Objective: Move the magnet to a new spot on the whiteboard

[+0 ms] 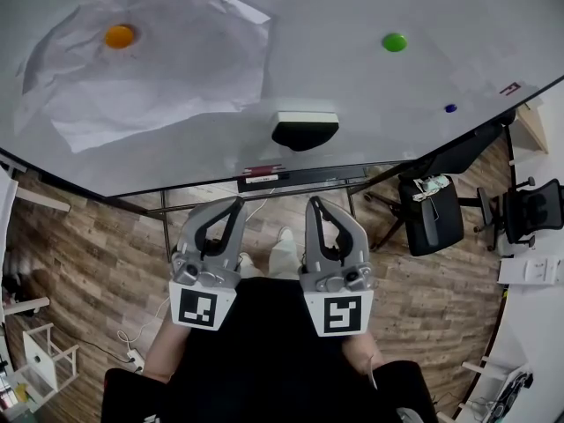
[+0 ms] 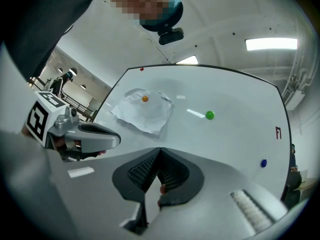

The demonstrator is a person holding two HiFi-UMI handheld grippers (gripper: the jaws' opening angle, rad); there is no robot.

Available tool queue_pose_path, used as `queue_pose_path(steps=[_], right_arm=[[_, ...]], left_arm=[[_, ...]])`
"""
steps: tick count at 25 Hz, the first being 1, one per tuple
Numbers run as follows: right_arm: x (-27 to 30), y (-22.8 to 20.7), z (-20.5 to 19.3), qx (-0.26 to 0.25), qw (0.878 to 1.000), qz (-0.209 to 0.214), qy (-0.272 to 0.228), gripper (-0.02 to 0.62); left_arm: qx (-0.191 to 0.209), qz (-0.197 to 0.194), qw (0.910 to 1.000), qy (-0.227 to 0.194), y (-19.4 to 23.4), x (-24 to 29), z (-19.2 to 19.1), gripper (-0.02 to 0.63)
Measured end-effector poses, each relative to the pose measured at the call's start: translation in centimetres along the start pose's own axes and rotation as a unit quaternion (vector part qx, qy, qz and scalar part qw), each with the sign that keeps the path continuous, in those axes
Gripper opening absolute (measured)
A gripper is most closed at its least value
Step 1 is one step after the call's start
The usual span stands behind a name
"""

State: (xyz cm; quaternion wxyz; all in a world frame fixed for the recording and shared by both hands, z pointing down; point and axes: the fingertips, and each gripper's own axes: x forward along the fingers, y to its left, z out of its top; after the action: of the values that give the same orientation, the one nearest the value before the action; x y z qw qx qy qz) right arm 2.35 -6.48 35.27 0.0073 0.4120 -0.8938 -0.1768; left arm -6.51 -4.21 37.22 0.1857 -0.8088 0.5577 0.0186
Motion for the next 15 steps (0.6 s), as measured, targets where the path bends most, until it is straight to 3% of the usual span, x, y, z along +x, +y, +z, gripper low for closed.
queue_pose_path(steps=[15], right_arm=[[-0.56, 0.21, 0.01, -0.003, 1.000, 0.002, 0.001, 0.002]], left_arm=[[0.002, -0.001, 1.0000, 0.000, -0.54, -0.35, 0.24, 0.002]])
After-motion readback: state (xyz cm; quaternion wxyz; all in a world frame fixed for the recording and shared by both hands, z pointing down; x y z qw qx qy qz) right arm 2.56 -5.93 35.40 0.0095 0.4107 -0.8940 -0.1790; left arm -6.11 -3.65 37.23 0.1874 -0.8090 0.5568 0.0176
